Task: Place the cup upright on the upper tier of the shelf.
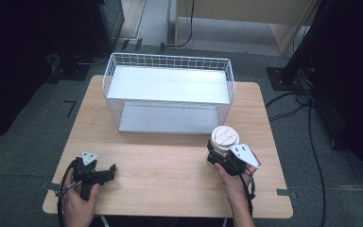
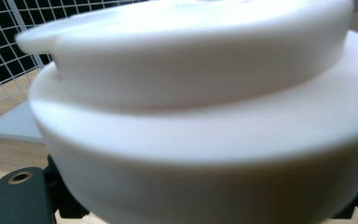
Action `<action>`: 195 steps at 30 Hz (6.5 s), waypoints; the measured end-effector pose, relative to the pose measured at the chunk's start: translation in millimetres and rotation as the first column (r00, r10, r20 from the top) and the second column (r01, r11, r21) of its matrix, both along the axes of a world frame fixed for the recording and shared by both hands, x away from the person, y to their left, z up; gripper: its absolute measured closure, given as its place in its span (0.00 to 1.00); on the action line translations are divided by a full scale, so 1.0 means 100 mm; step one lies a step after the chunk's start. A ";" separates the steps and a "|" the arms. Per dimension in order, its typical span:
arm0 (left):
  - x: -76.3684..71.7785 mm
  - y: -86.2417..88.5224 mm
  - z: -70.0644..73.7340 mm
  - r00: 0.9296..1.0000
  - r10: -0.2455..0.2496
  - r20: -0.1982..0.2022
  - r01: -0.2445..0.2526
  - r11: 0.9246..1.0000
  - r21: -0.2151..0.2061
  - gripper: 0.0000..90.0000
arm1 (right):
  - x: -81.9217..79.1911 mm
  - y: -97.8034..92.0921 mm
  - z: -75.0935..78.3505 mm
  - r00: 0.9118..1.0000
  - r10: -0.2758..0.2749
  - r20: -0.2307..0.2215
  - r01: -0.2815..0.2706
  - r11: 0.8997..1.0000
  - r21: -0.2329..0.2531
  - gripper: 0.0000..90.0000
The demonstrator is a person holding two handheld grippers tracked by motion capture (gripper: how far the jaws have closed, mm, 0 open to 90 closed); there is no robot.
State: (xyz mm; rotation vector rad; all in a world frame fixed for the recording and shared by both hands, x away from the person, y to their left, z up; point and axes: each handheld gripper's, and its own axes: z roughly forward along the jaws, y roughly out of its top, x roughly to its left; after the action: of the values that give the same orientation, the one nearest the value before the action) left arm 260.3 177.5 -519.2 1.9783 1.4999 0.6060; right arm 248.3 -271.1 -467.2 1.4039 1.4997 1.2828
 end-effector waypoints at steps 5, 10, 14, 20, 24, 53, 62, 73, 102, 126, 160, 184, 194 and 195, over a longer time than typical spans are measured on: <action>0.00 0.00 0.00 1.000 0.000 0.000 0.000 1.000 0.001 0.00 | -0.01 -0.01 0.02 1.000 -0.011 0.018 0.011 1.000 0.012 0.16; 0.00 0.00 0.00 1.000 -0.001 0.000 0.001 1.000 0.001 0.00 | -0.01 0.01 0.08 0.999 -0.007 0.032 0.006 0.999 0.037 0.17; 0.00 0.00 0.00 1.000 0.000 0.000 0.000 1.000 0.001 0.00 | -0.01 0.06 0.22 0.998 0.010 0.055 -0.012 0.999 0.032 0.17; 0.00 0.00 0.00 1.000 0.000 0.000 0.000 1.000 0.001 0.00 | 0.02 0.16 0.41 0.995 0.032 0.090 -0.035 0.999 0.029 0.17; 0.00 0.00 0.00 1.000 0.001 0.001 -0.001 1.000 -0.001 0.00 | 0.06 0.23 0.54 0.993 0.042 0.111 -0.045 0.999 0.023 0.17; 0.00 0.00 0.00 1.000 -0.001 0.001 0.001 1.000 0.001 0.00 | 0.38 0.61 1.42 0.969 0.083 0.232 -0.084 0.996 -0.007 0.17; 0.00 0.00 0.00 1.000 -0.001 0.001 0.001 1.000 0.001 0.00 | 0.47 0.72 1.67 0.954 0.077 0.289 -0.080 0.997 -0.002 0.17; 0.00 0.00 0.00 1.000 0.000 0.001 0.000 1.000 0.000 0.00 | 0.63 0.79 1.95 0.939 0.068 0.337 -0.070 0.998 -0.005 0.17; 0.00 0.00 0.00 1.000 0.000 -0.001 0.000 1.000 0.001 0.00 | 1.56 0.98 1.91 0.965 0.006 0.261 -0.003 1.000 -0.010 0.17; 0.00 0.00 0.00 1.000 0.000 -0.001 0.000 1.000 0.001 0.00 | 1.62 0.98 1.86 0.977 0.043 0.210 -0.038 0.999 -0.026 0.04; 0.00 0.00 0.00 1.000 0.000 0.002 0.000 1.000 0.001 0.00 | 0.86 0.39 0.98 0.987 0.063 0.150 -0.062 0.998 -0.015 0.00; 0.00 0.00 0.00 1.000 -0.001 -0.001 0.001 1.000 0.001 0.00 | 0.34 -0.06 0.22 0.999 0.031 0.034 -0.030 0.998 -0.048 0.00; 0.00 0.00 0.00 1.000 0.000 -0.001 0.000 1.000 0.001 0.00 | 0.13 -0.33 -0.03 1.000 -0.016 -0.021 0.015 0.998 -0.059 0.00; 0.00 0.00 0.00 1.000 0.000 -0.001 0.000 1.000 0.000 0.00 | 0.10 -0.38 -0.07 0.999 -0.024 -0.030 0.022 0.998 -0.058 0.00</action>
State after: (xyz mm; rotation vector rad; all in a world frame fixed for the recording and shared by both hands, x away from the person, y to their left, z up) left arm 260.2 177.5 -519.1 1.9794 1.5003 0.6053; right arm 257.8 -309.1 -473.9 1.4056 1.5246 1.2001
